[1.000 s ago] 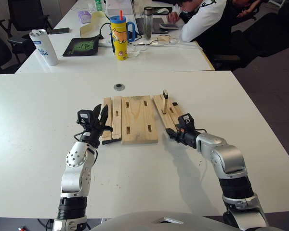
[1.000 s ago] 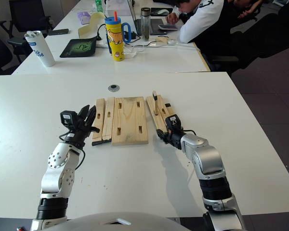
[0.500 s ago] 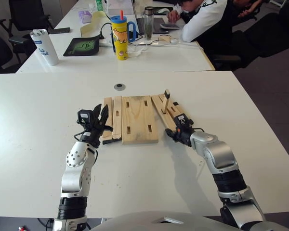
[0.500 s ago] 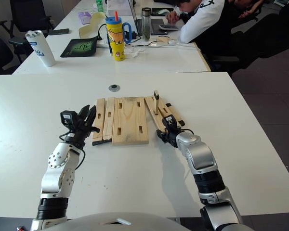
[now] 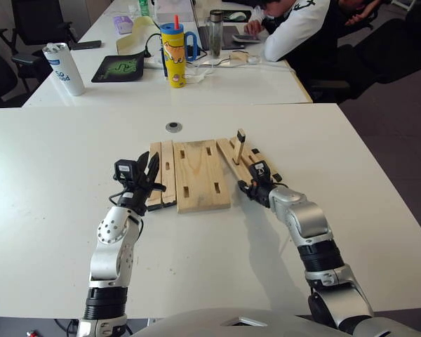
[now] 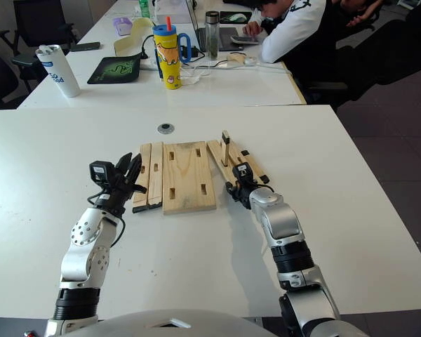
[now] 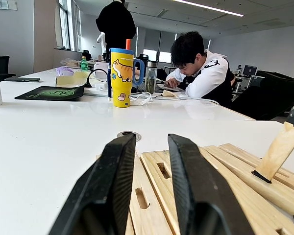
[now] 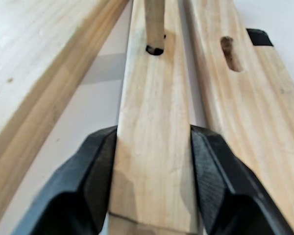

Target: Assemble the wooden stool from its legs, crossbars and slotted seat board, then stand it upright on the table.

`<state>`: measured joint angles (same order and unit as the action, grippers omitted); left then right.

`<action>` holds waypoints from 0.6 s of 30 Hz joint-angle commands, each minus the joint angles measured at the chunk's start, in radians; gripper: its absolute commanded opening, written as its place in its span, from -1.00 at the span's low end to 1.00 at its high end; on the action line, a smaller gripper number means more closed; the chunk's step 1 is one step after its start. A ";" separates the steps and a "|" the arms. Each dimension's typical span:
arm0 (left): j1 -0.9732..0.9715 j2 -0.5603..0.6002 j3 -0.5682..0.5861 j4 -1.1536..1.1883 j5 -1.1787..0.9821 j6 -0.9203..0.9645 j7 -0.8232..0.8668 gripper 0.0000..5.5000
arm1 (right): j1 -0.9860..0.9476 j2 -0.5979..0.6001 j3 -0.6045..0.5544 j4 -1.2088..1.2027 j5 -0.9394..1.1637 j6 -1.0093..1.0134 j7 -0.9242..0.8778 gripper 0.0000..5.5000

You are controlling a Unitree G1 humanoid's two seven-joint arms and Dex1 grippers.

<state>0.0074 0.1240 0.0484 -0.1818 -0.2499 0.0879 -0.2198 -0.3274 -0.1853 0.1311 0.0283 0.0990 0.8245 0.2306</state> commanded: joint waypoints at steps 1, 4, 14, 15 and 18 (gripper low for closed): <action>-0.028 -0.011 0.029 0.003 -0.060 0.043 -0.010 -0.55 | -0.018 0.047 -0.058 -0.021 0.047 -0.063 0.003 -0.25; -0.053 -0.040 0.074 -0.016 -0.214 0.144 -0.017 -0.55 | -0.050 0.044 -0.085 -0.033 0.040 -0.217 0.008 -0.25; -0.080 -0.134 0.197 -0.124 -0.840 0.522 0.068 -0.38 | -0.046 -0.054 -0.016 -0.112 0.093 -0.562 0.346 -0.25; -0.087 -0.137 0.213 -0.129 -0.882 0.526 0.078 -0.33 | -0.046 -0.066 -0.013 -0.114 0.101 -0.587 0.380 -0.25; -0.104 -0.135 0.241 -0.147 -0.987 0.534 0.097 -0.17 | -0.042 -0.096 -0.001 -0.116 0.105 -0.649 0.456 -0.25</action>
<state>-0.0757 -0.0113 0.2763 -0.3019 -1.1744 0.6087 -0.1422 -0.3717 -0.2592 0.1238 -0.0735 0.1888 0.2227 0.6404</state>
